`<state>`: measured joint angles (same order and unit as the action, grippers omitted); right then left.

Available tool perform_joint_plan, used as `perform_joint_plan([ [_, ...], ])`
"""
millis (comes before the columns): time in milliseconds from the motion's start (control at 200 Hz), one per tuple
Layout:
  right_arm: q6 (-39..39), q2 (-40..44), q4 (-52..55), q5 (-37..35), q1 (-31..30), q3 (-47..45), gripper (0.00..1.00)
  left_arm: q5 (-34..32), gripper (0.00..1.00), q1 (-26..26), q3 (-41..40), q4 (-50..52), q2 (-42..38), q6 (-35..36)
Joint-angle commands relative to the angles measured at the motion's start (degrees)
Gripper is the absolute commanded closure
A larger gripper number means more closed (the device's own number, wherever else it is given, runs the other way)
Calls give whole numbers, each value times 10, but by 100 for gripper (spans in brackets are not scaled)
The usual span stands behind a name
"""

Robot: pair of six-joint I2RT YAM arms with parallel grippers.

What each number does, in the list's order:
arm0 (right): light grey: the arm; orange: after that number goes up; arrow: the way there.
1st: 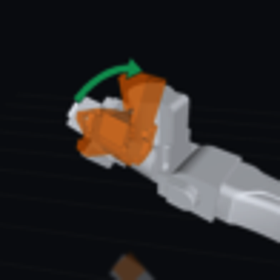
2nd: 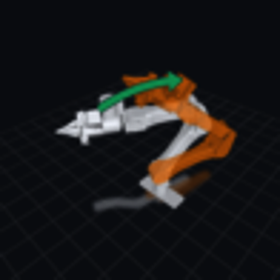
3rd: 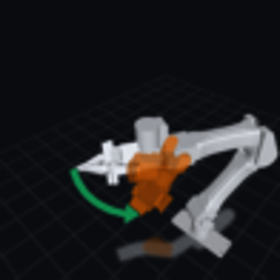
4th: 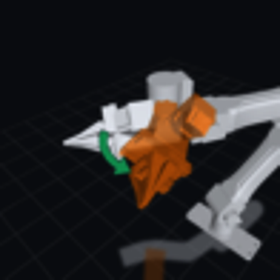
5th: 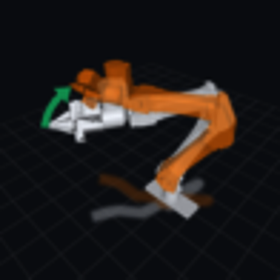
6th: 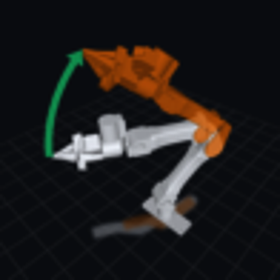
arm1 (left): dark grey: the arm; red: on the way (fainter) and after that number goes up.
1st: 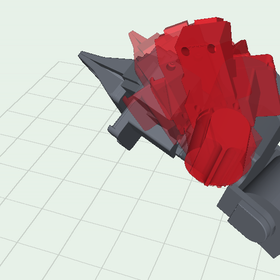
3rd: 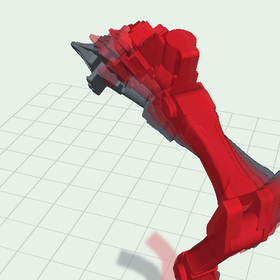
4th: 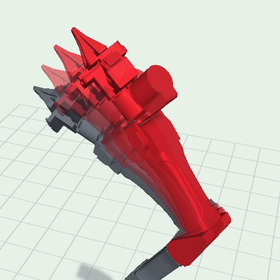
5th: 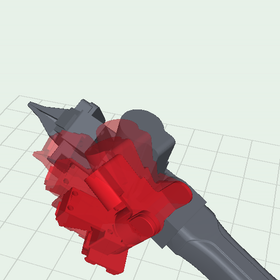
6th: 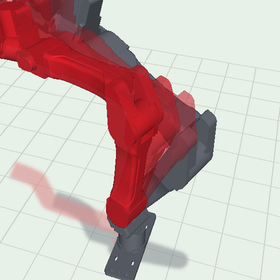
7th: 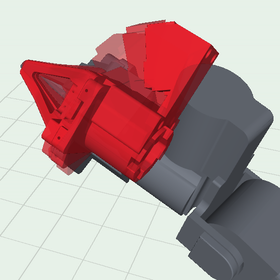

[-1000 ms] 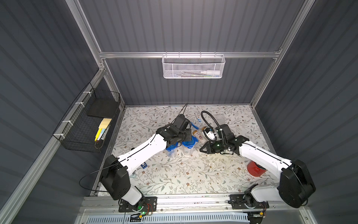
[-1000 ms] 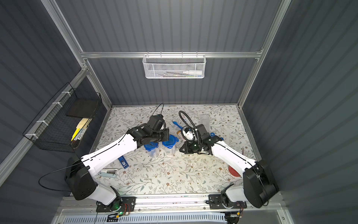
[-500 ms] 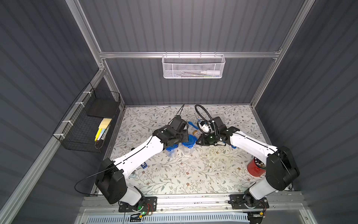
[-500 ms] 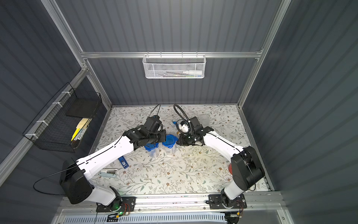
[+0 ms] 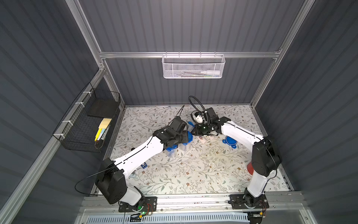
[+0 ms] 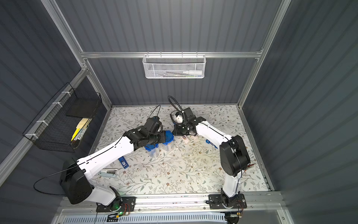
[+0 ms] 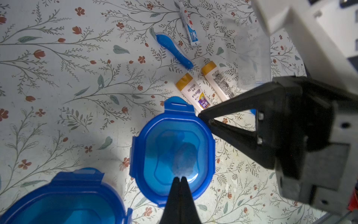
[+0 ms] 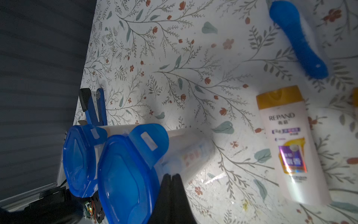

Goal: Take out toiletry kits
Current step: Adjust the container at the center of the board, then unfasten the latch on the container.

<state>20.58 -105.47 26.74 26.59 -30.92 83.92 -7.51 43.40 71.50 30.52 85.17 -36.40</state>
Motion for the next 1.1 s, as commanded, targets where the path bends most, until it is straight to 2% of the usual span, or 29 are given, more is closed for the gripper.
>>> perform_joint_plan([
  [0, -24, -24, 9, 7, 2, 42, 100, 3, 100, -4, 7, 16, 7, 10],
  [270, -28, -22, 11, 1, 16, 57, 100, 21, 100, -4, 36, 15, 42, 20],
  [440, -5, 31, -25, -1, 44, -12, 100, 25, 100, -4, 51, 11, 63, 27],
  [580, 29, 76, -73, 41, 77, -79, 98, 30, 100, -4, 65, 9, 80, 33],
  [685, 54, 93, -119, 117, 98, -118, 91, 28, 100, -6, 70, 6, 87, 33],
  [865, 126, 72, -234, 269, 106, -156, 70, 25, 100, -9, 70, 4, 92, 30],
  [991, 180, 51, -304, 300, 105, -180, 55, 26, 100, -10, 65, 4, 97, 26],
  [1096, 201, 41, -333, 309, 104, -192, 48, 24, 100, -12, 56, 3, 100, 22],
])
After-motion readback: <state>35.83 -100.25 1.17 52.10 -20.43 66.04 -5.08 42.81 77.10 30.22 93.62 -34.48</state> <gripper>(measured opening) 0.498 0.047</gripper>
